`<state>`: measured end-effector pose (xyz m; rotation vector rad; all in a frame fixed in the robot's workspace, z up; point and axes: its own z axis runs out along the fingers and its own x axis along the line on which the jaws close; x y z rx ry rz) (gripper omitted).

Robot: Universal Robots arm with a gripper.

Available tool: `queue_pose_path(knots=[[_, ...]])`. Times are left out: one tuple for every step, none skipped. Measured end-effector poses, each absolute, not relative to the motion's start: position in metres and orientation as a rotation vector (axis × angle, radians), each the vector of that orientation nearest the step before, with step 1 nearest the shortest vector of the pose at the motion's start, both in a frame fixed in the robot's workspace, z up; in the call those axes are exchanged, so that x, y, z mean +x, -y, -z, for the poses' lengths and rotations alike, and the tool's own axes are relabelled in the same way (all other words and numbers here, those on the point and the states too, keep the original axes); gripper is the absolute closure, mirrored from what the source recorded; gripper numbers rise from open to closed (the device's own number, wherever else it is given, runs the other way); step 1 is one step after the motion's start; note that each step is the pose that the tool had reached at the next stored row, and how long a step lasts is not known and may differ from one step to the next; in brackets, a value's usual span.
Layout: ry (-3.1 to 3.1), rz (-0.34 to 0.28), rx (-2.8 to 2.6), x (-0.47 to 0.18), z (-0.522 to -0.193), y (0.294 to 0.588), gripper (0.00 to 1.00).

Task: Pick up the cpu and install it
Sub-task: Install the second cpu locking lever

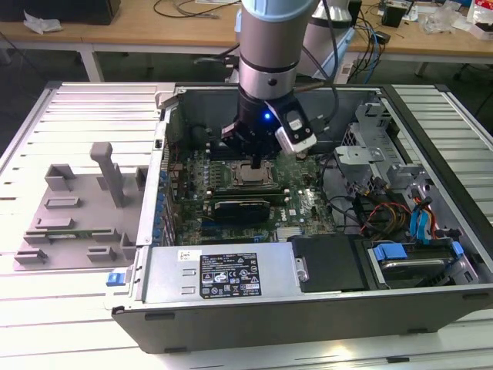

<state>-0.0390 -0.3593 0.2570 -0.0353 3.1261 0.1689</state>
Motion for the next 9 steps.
queue_pose_path(knots=[[-3.126, -0.167, -0.036, -0.0387, -0.2593, 0.3593, 0.89], [-3.126, -0.165, -0.035, -0.0386, -0.2618, 0.3592, 0.89], [-3.126, -0.161, -0.035, -0.0384, -0.2656, 0.3592, 0.89], [-3.126, -0.161, -0.035, -0.0384, -0.2656, 0.3592, 0.89], [-3.126, -0.161, -0.035, -0.0384, -0.2656, 0.3592, 0.89], [-3.126, -0.161, -0.036, -0.0383, -0.2656, 0.3591, 0.89], [-3.126, -0.161, -0.036, -0.0383, -0.2656, 0.3590, 0.89], [-3.126, -0.161, -0.035, -0.0384, -0.2656, 0.3590, 0.89], [-3.126, -0.161, -0.035, -0.0384, -0.2656, 0.3590, 0.89]])
